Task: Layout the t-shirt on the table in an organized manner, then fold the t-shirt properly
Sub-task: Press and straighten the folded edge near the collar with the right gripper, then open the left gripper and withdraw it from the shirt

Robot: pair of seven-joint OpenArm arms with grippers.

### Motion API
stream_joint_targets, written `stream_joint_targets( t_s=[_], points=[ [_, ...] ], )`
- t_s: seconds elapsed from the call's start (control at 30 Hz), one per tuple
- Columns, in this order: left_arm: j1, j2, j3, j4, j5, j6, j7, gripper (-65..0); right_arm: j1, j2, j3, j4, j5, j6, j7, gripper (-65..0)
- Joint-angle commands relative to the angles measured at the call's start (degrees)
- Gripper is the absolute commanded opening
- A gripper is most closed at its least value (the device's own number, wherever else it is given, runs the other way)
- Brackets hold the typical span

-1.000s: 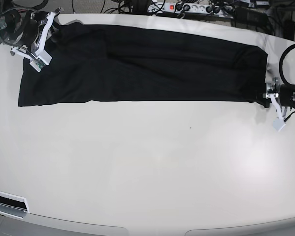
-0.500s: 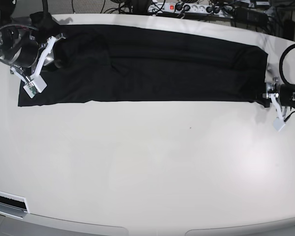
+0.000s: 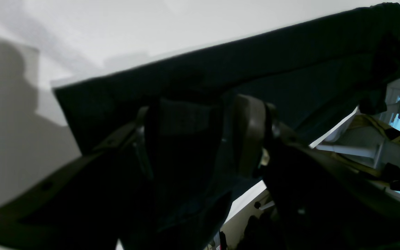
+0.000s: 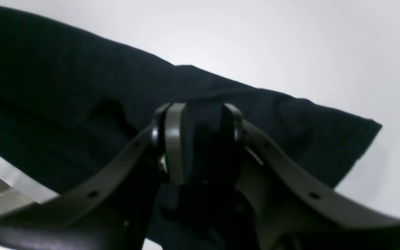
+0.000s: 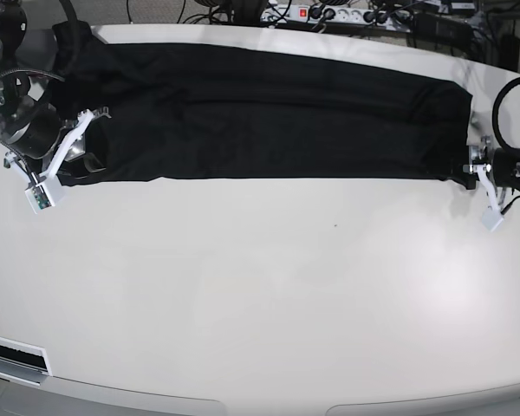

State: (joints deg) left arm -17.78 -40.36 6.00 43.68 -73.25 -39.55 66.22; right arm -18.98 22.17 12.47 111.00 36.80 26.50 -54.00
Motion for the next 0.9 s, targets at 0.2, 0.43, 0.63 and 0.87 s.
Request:
stream_joint_targets(
  t_s=[0.2, 0.43, 0.63, 0.87],
  points=[
    [-1.1, -1.4, -0.4, 0.6, -1.1, -0.4, -0.2, -33.4, 0.5, -1.8, 0.3, 0.7, -4.5, -3.4, 0.0, -45.3],
    [-1.1, -1.5, -0.5, 0.6, -1.1, -0.4, -0.2, -33.4, -0.6, -2.2, 0.3, 0.8, 9.3, 6.0, -4.3, -45.3],
    [-1.1, -1.5, -7.0, 0.6, -3.1, -0.4, -0.2, -33.4, -5.0, -6.1, 0.3, -0.2, 3.3, 13.5, -3.8, -63.0],
    [-0.7, -1.6, -22.9, 0.6, -3.7, -0.4, 3.7, -33.4, -4.9, -6.9, 0.3, -9.0, -7.3, 9.0, 5.0, -65.0]
  ],
)
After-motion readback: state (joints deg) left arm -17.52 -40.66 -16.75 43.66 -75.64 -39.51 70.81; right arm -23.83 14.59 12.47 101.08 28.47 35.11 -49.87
